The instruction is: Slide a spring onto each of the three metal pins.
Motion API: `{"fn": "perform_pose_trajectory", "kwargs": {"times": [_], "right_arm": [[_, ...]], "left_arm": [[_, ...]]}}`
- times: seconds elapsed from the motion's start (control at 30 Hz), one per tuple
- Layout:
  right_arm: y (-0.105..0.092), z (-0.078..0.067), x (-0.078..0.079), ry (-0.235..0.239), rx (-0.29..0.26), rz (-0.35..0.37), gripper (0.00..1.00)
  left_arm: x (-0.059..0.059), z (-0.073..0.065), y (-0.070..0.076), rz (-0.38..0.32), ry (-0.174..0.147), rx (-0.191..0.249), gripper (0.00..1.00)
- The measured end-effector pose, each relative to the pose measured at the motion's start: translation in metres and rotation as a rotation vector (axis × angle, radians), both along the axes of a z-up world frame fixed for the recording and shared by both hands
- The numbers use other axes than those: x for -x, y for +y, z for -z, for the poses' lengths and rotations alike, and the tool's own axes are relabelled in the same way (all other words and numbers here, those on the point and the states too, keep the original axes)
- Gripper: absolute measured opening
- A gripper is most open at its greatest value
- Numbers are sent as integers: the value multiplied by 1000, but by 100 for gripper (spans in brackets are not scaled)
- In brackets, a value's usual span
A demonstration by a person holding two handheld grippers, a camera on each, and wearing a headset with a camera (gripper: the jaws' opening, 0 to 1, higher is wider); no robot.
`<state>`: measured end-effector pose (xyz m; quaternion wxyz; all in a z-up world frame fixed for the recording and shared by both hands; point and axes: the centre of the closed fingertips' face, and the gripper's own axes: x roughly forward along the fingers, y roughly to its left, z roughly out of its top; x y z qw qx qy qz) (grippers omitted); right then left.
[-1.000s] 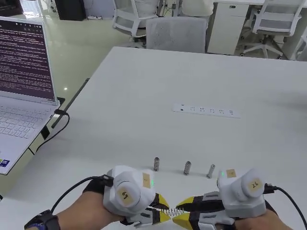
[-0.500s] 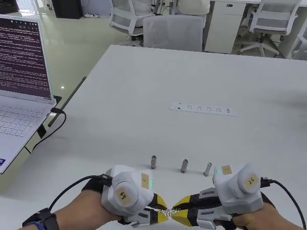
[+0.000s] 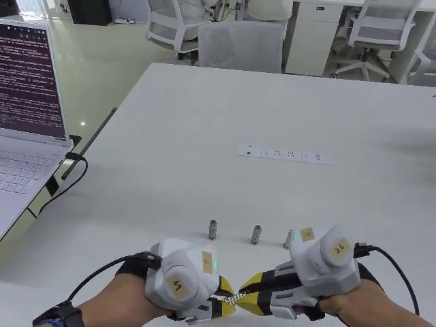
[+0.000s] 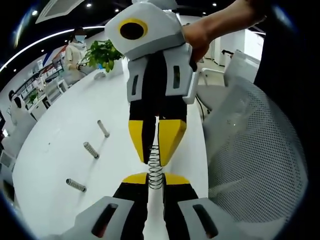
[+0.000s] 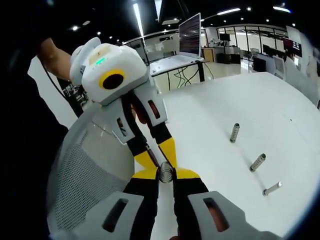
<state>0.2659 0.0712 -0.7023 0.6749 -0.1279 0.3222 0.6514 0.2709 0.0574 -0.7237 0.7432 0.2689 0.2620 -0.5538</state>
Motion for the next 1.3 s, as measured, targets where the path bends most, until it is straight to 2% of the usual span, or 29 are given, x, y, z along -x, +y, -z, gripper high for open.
{"fn": "perform_pose_trajectory", "kwargs": {"times": [0.2, 0.33, 0.37, 0.47, 0.63, 0.77, 1.1, 1.3], "right_arm": [[1, -3, -2, -13, 22, -8, 8], [-1, -7, -3, -26, 35, -29, 8], [-2, -9, -3, -37, 39, -39, 8], [-3, -11, 0, -39, 57, -83, 8], [-4, -12, 2, -89, 98, -159, 9], [-6, -9, 4, -125, 148, -221, 10], [-8, -10, 5, -150, 190, -290, 10], [-10, -12, 4, -159, 218, -323, 9]], "left_arm": [[-2, 0, -4, -35, 16, 33, 2], [-4, -4, -6, -64, 35, 79, 1], [-5, -5, -6, -68, 24, 86, 1], [-4, -9, -9, -72, 28, 110, 1], [-3, -13, -12, -71, 31, 139, 1], [-3, -17, -15, -58, 22, 138, 1], [-2, -19, -16, -44, 17, 137, 1], [-3, -22, -18, -52, 24, 165, 1]]}}
